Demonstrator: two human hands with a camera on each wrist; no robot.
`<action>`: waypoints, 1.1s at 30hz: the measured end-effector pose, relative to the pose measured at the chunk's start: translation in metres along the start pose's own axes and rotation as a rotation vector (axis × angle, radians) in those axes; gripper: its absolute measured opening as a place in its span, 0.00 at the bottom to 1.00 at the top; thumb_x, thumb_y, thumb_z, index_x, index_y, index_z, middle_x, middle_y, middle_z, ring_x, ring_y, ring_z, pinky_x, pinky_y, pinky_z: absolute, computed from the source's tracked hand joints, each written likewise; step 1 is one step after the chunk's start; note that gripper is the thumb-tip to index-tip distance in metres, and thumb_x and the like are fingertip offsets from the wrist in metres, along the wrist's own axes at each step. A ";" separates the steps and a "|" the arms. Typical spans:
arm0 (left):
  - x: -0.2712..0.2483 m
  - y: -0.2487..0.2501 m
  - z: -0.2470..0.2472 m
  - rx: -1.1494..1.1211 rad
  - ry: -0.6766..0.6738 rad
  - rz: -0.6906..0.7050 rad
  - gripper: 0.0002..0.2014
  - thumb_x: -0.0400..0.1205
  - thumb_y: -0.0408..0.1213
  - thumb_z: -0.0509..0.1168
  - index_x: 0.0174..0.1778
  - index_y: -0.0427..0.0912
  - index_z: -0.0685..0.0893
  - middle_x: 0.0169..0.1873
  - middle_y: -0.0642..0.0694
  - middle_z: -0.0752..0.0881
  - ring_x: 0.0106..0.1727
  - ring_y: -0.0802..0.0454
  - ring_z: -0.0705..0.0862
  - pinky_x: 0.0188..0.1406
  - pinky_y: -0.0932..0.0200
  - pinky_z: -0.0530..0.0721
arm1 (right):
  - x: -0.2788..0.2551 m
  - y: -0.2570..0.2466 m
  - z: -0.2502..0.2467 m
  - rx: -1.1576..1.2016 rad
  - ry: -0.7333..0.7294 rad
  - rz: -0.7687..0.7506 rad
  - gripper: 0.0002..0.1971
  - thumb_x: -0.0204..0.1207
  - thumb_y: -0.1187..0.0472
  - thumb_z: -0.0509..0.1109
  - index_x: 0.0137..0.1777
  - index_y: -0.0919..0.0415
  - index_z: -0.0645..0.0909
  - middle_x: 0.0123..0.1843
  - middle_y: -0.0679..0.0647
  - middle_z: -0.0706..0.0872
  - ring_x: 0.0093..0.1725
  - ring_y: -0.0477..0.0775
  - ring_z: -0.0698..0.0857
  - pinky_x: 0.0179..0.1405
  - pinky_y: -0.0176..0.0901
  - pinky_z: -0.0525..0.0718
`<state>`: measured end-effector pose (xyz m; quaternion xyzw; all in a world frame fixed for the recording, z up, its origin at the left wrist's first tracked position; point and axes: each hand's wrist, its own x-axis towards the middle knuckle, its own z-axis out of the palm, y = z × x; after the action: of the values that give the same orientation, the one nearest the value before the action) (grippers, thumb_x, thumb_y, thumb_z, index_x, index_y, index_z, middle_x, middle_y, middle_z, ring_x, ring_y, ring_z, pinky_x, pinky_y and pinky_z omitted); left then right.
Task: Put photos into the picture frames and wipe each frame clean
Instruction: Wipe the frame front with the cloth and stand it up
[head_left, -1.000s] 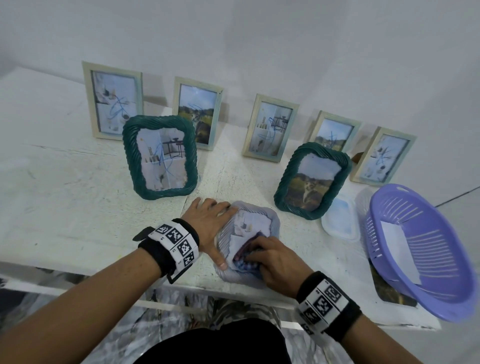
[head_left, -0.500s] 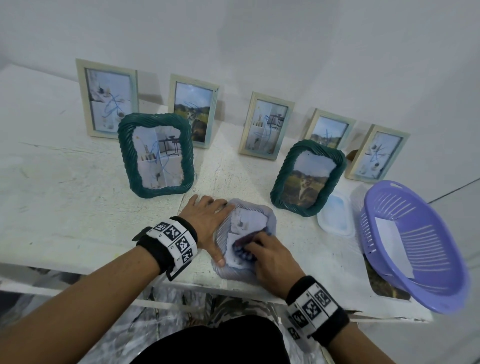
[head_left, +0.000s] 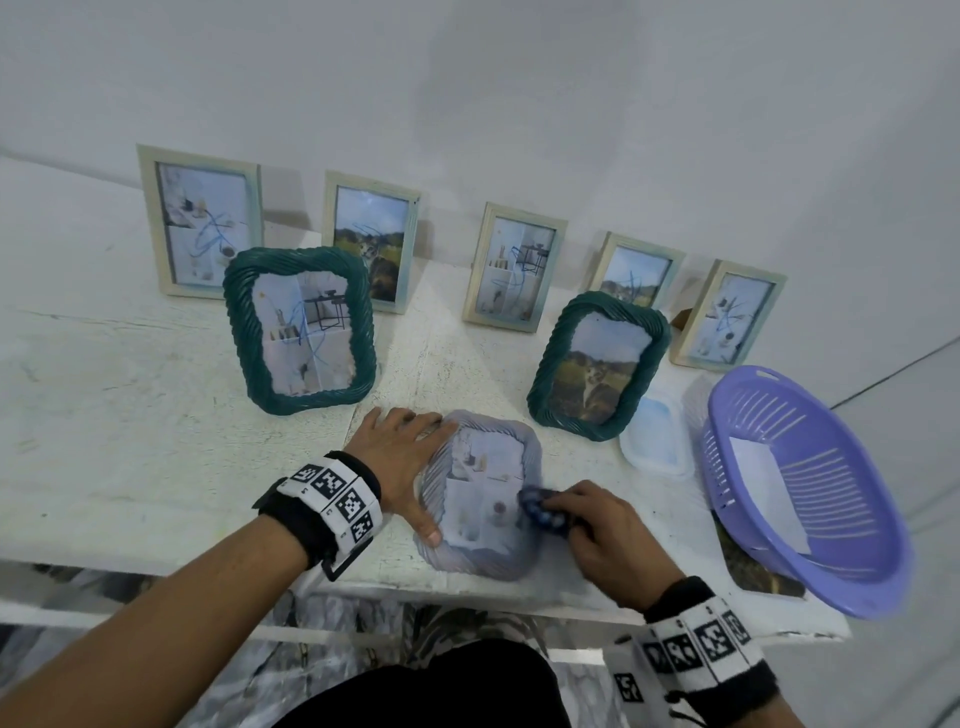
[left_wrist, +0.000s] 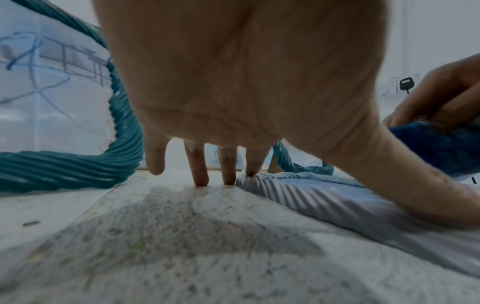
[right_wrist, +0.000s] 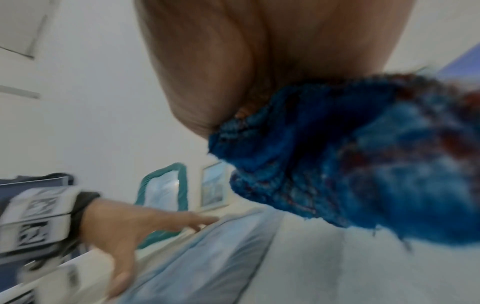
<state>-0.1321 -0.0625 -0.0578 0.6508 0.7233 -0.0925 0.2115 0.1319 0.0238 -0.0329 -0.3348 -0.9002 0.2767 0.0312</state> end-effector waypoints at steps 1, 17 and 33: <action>0.000 0.000 0.001 -0.011 -0.007 0.000 0.67 0.56 0.77 0.70 0.84 0.55 0.40 0.85 0.51 0.47 0.84 0.44 0.49 0.81 0.36 0.44 | -0.002 0.008 -0.007 -0.011 0.076 0.056 0.23 0.68 0.65 0.56 0.57 0.59 0.87 0.46 0.53 0.83 0.46 0.58 0.82 0.43 0.32 0.72; 0.000 -0.004 0.008 -0.082 -0.015 0.002 0.67 0.57 0.77 0.69 0.84 0.56 0.37 0.85 0.54 0.42 0.85 0.47 0.44 0.82 0.37 0.42 | 0.095 0.093 -0.051 -0.499 0.303 0.593 0.25 0.70 0.68 0.72 0.67 0.68 0.71 0.63 0.67 0.78 0.60 0.70 0.78 0.63 0.56 0.73; -0.018 0.008 0.012 -0.196 0.060 -0.047 0.57 0.64 0.68 0.73 0.84 0.50 0.53 0.76 0.46 0.64 0.75 0.45 0.64 0.75 0.45 0.65 | 0.025 -0.010 0.027 0.074 0.219 0.309 0.16 0.81 0.58 0.64 0.66 0.60 0.78 0.53 0.58 0.86 0.48 0.57 0.84 0.49 0.45 0.81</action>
<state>-0.1206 -0.0825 -0.0594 0.6125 0.7498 -0.0067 0.2503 0.1001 0.0204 -0.0535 -0.4956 -0.8187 0.2730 0.0983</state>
